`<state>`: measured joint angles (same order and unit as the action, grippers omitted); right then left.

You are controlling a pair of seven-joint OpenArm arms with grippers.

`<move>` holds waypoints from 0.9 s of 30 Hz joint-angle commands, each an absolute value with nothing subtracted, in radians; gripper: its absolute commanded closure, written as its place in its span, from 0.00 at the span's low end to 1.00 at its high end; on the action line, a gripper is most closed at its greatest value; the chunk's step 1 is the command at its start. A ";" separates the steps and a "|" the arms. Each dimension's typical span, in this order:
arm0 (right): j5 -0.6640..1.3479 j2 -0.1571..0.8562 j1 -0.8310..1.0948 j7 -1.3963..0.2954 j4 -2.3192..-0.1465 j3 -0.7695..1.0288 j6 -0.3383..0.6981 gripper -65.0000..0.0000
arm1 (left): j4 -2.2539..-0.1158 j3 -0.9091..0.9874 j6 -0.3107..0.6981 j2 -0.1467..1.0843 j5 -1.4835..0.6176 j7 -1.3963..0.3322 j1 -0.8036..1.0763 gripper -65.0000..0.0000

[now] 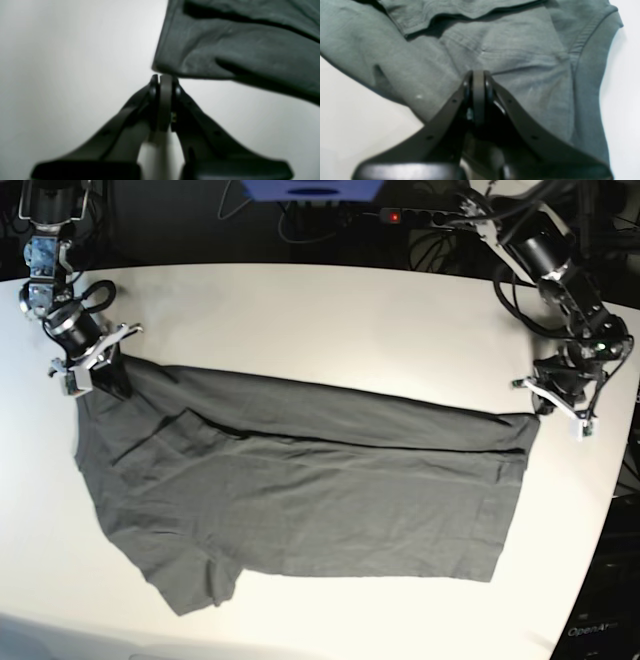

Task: Fold the T-shirt properly
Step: 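Hold the folded edge with both grippers and drag it toward the robot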

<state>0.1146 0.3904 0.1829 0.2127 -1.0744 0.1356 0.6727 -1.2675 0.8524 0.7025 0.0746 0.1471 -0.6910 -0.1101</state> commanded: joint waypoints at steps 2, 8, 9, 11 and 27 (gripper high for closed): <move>0.071 0.404 0.193 0.142 -1.072 0.139 0.668 1.00 | -1.333 0.852 0.698 0.068 0.213 -0.834 -0.093 0.97; 0.071 0.404 0.191 0.142 -1.072 0.139 0.668 1.00 | -1.555 0.786 0.698 0.019 0.214 -0.984 -0.124 0.97; 0.071 0.404 0.189 0.142 -1.072 0.139 0.668 1.00 | -1.583 0.785 0.698 0.012 0.214 -0.997 -0.134 0.97; 0.071 0.404 0.189 0.142 -1.072 0.139 0.668 1.00 | -1.615 0.782 0.698 0.012 0.216 -1.012 -0.165 0.97; 0.071 0.403 0.189 0.136 -1.069 0.137 0.668 1.00 | -1.234 0.618 0.698 0.039 0.216 -0.811 -0.357 0.97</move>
<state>0.1150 0.3904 0.1806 0.2104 -1.0725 0.1364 0.6731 -1.2160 0.6201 0.7025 0.0311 0.2260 -0.8288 -0.3294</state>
